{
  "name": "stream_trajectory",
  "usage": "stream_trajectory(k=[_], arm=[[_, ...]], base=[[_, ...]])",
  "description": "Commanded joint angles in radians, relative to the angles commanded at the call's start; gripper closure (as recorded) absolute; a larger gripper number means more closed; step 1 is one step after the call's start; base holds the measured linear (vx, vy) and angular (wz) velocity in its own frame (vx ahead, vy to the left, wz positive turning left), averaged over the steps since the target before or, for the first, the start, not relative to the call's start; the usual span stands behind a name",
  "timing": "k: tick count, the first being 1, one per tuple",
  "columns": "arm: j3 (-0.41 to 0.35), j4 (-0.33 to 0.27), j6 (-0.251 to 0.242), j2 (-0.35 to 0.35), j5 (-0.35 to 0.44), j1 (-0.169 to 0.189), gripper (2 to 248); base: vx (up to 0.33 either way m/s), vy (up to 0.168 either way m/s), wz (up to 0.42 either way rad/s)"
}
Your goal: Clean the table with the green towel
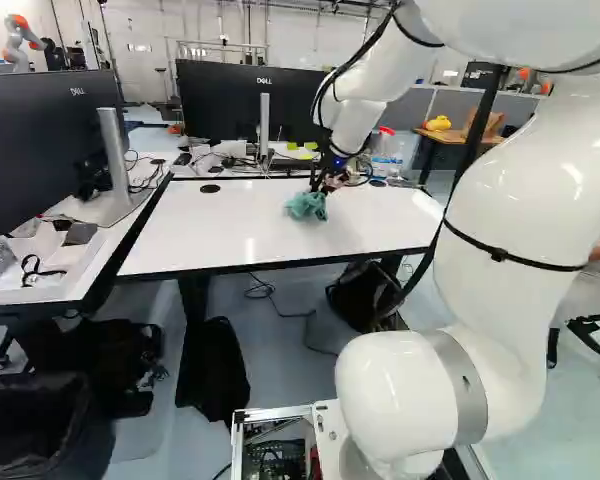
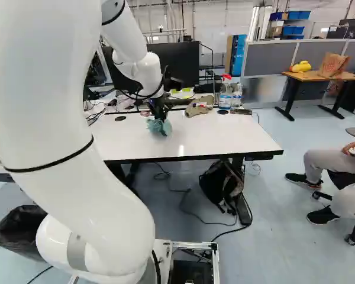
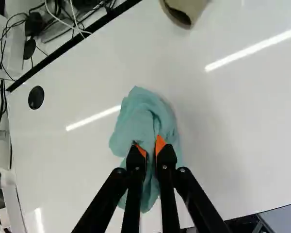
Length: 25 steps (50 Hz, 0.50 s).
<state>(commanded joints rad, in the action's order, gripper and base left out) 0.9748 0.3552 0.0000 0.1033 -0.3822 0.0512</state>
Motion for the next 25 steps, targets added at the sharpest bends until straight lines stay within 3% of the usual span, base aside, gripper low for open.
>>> stream_trajectory(k=[25], arm=[[0.057,0.0,0.0,-0.01,0.0,0.082,209]], base=[[0.0,0.0,0.0]])
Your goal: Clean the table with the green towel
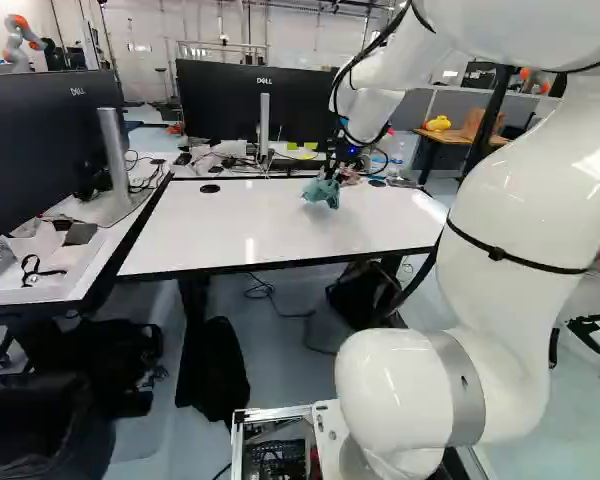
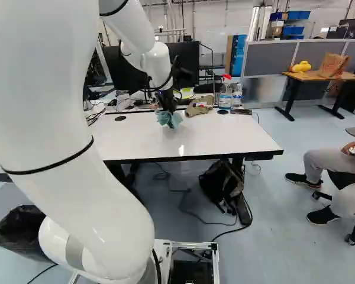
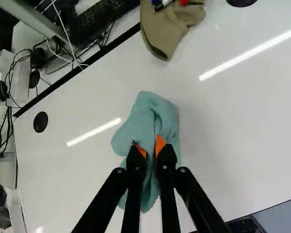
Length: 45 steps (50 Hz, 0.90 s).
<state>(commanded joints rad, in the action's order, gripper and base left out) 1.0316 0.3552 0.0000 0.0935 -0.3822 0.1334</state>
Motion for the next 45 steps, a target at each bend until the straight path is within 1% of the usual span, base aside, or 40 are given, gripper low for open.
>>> stream_trajectory(k=[45], arm=[[0.102,0.0,0.0,0.091,0.0,0.137,209]], base=[[0.0,0.0,0.0]])
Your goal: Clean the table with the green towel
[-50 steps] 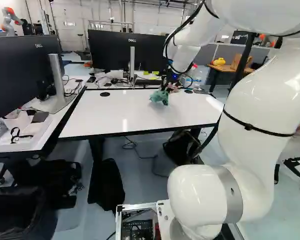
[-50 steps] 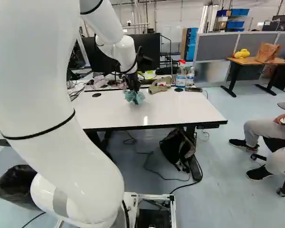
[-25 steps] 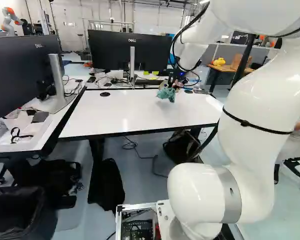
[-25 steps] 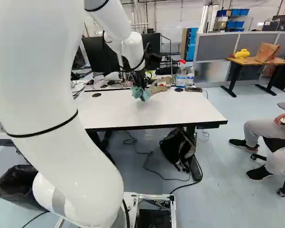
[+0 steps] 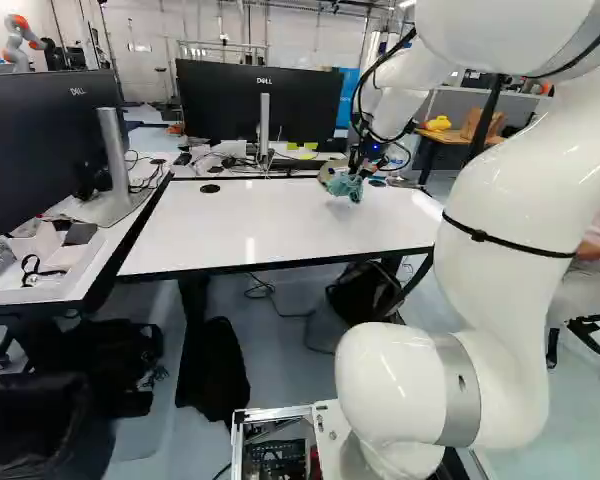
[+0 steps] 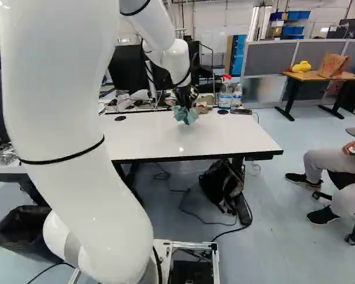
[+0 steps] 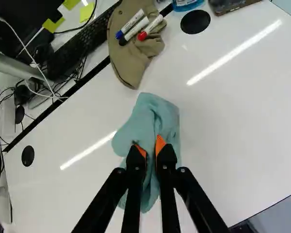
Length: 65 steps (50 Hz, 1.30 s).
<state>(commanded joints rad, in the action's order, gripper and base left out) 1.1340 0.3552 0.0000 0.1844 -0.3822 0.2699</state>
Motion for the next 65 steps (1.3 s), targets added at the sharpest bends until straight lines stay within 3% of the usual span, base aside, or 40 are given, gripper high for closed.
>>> stream_trajectory(k=[29,65], arm=[[0.118,0.0,0.0,0.102,0.0,0.073,209],[0.302,0.0,0.0,0.252,0.0,0.138,209]], base=[[0.0,0.0,0.0],[0.0,0.0,0.0]])
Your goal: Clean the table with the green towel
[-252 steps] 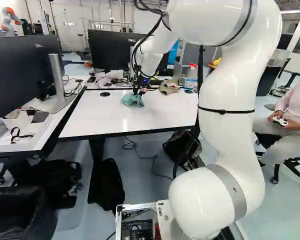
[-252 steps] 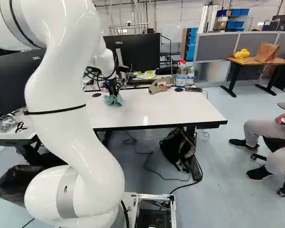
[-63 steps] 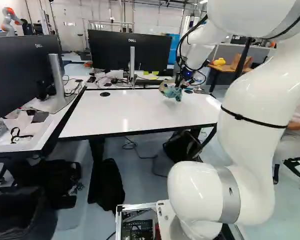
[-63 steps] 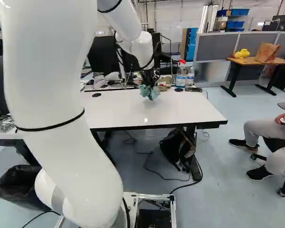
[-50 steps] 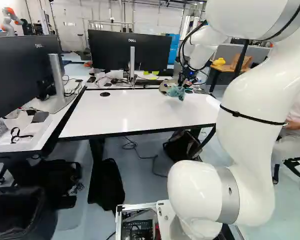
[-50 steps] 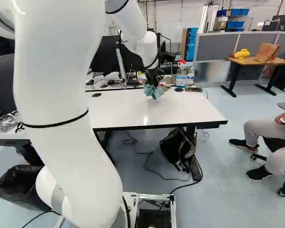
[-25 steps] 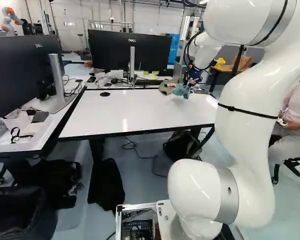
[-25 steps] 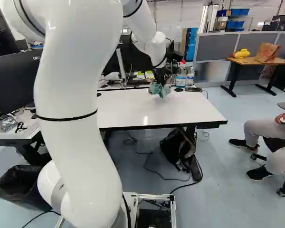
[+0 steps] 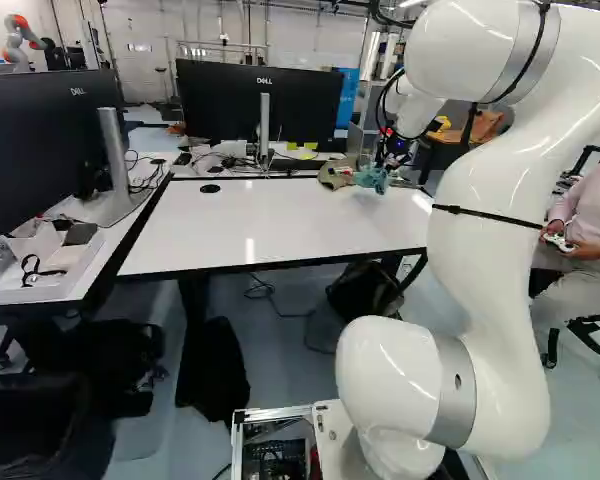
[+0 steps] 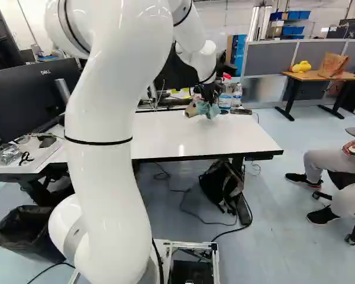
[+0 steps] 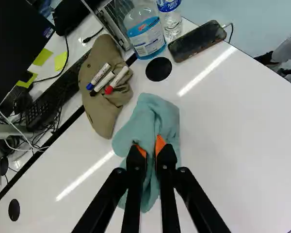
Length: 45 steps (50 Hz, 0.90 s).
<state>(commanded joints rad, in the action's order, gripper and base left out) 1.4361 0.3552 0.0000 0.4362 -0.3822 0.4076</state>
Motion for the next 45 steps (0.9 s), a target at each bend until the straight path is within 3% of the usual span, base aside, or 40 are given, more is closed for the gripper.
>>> stream_trajectory(k=[26,27,31,32,36,37,42,43,45], arm=[[0.129,0.0,0.0,0.1,0.0,0.022,209],[0.129,0.0,0.0,0.1,0.0,0.022,185],[0.129,0.0,0.0,0.1,0.0,0.022,185],[0.129,0.0,0.0,0.1,0.0,0.022,151],[0.129,0.0,0.0,0.1,0.0,0.022,151],[0.129,0.0,0.0,0.1,0.0,0.022,114],[0.129,0.0,0.0,0.1,0.0,0.022,114],[0.129,0.0,0.0,0.1,0.0,0.022,77],[0.129,0.0,0.0,0.1,0.0,0.022,77]], base=[[0.0,0.0,0.0],[0.0,0.0,0.0],[0.0,0.0,0.0],[0.0,0.0,0.0],[0.0,0.0,0.0],[0.0,0.0,0.0],[0.0,0.0,0.0],[0.0,0.0,0.0],[0.0,0.0,0.0]])
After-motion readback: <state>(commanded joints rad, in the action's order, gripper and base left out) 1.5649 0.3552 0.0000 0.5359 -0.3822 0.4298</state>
